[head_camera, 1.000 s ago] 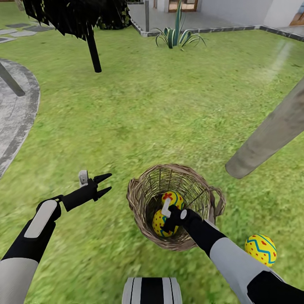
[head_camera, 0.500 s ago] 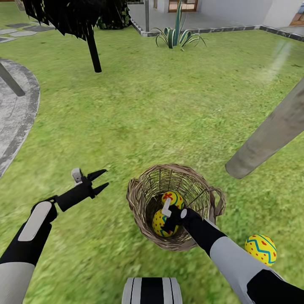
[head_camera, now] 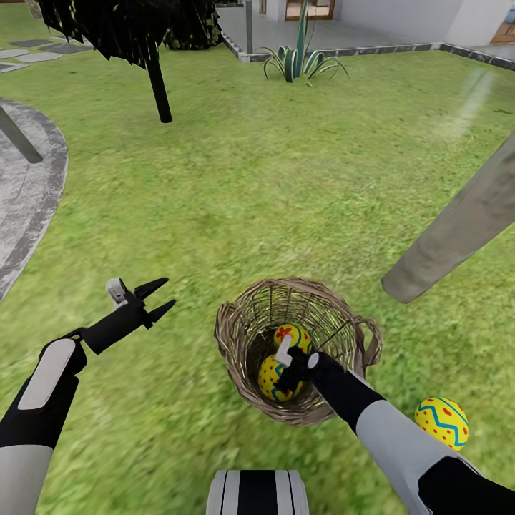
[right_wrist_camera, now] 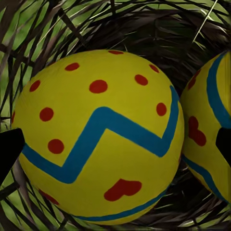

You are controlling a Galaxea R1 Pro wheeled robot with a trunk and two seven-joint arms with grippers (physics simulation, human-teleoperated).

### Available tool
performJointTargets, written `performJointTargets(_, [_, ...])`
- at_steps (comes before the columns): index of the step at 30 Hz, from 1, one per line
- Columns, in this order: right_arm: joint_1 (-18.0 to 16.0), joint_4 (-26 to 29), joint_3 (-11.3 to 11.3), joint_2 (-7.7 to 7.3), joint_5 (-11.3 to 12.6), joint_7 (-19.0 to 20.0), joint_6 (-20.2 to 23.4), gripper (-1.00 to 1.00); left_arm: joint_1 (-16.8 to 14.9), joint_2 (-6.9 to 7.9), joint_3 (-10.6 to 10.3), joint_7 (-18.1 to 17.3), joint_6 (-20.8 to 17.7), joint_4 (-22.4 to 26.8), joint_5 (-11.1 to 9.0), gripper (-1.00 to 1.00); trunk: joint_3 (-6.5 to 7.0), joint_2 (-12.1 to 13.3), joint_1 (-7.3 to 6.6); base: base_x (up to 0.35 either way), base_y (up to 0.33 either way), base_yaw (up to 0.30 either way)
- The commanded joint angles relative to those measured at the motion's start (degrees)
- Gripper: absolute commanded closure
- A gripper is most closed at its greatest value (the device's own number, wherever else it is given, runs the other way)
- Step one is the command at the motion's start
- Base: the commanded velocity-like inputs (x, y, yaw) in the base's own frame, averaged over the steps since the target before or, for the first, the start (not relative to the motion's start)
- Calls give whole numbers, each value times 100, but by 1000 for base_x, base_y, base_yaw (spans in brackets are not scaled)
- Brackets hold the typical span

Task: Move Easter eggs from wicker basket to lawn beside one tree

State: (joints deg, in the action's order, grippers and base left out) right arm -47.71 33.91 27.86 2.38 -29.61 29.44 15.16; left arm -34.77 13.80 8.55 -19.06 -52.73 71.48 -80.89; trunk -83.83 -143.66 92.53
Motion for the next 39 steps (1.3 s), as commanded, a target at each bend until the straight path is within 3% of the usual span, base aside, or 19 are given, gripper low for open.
performJointTargets(1, [-1,-10,-30,0,-50,24,21,-100,-3,-1,7,-28,-26,-3,20,-100,-4,-1,-1,0,0,0])
performJointTargets(2, [-1,-20,-62,0,-51,22,21,-100,-3,-1,7,-28,-26,-3,20,-100,-4,-1,-1,0,0,0])
performJointTargets(3, [-1,-31,-669,0,-52,20,22,-100,-3,-1,6,-28,-26,-3,20,-100,-4,-1,-1,0,0,0])
performJointTargets(4, [-1,-36,-707,0,-53,19,22,-100,-3,-1,6,-28,-26,-3,20,-100,-4,-1,-1,0,0,0])
performJointTargets(25, [-1,-67,-787,57,-34,1,30,-100,-3,-1,13,-28,-26,-10,20,-100,-4,-1,-1,0,0,0])
performJointTargets(31, [-1,-76,-1163,182,-35,1,29,-100,-3,-1,14,-28,-26,-7,20,-100,-4,-1,-1,0,0,0])
performJointTargets(39, [-1,-196,-1287,233,-28,1,30,-100,-3,1,15,-114,-26,-6,20,-100,-4,-1,-1,0,0,0])
